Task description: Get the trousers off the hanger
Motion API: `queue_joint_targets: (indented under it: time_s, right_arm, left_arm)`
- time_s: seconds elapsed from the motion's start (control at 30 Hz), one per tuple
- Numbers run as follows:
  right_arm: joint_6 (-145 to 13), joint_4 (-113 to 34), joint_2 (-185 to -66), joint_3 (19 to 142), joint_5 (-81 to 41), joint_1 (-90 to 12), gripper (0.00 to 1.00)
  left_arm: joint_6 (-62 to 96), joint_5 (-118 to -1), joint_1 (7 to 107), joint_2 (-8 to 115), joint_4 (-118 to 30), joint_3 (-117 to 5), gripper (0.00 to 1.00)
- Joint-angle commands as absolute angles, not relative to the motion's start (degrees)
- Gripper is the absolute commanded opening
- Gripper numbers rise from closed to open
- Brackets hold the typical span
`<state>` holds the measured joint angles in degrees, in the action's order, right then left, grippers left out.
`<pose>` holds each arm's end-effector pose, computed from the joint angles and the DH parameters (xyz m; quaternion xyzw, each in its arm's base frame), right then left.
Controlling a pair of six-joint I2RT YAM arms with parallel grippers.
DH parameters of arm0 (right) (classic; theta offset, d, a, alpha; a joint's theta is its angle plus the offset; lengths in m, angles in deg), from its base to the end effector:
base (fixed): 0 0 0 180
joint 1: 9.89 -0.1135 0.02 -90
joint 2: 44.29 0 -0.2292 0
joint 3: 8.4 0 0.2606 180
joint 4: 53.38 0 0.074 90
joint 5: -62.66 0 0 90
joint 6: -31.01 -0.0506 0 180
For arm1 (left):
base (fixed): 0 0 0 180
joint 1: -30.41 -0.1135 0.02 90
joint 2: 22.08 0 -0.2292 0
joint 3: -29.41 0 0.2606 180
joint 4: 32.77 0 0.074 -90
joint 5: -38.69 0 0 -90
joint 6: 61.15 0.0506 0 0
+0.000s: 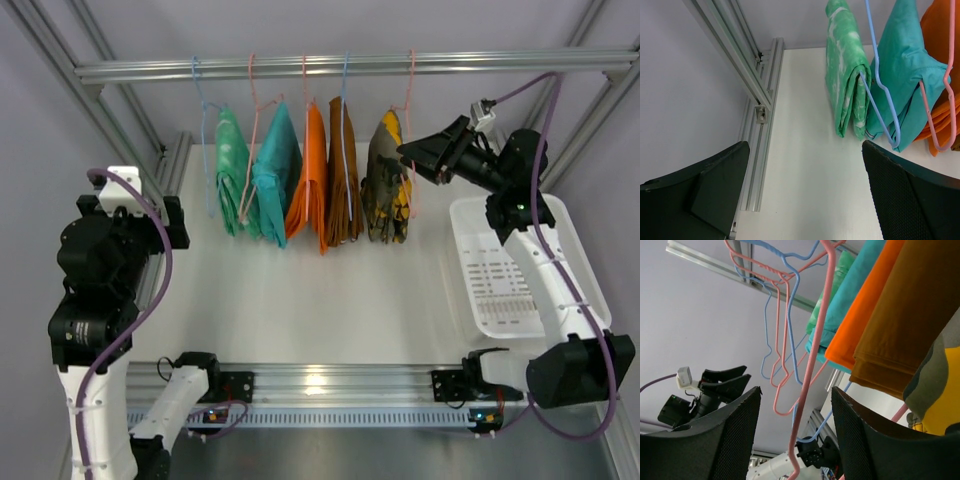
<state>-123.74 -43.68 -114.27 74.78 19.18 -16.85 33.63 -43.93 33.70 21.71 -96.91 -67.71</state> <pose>0.2972 0.0733 0.3950 0.0523 0.6901 0.6113 0.3839 0.1323 -0.0011 0.4578 0.0132 0.7700 0.0579 0.6353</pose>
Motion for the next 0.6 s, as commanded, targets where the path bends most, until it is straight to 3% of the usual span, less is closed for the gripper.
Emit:
queue_joint_targets:
  time_s: [0.0, 0.2, 0.33, 0.47, 0.57]
  right_arm:
    - [-124.9, -51.39, -116.27, 77.51, 19.15, -18.33, 0.57]
    - [-130.18, -60.96, -119.0, 77.34, 20.55, -18.68, 0.39]
    - [-132.12, -63.27, -118.48, 76.11, 21.44, -18.68, 0.1]
    - [-134.13, -68.43, -116.98, 73.92, 22.49, -18.6, 0.01]
    - [-136.24, -75.12, -116.28, 73.55, 22.49, -18.59, 0.0]
  left_arm:
    - [33.25, -43.22, 33.4, 23.09, -93.54, -69.5, 0.99]
    - [33.69, -43.49, 33.4, 24.58, -92.93, -69.24, 0.99]
    - [33.78, -43.49, 33.4, 24.94, -91.96, -69.24, 0.99]
    - [33.43, -44.28, 33.4, 25.64, -91.43, -69.5, 0.99]
    - [33.07, -44.98, 33.4, 26.34, -91.08, -69.85, 0.99]
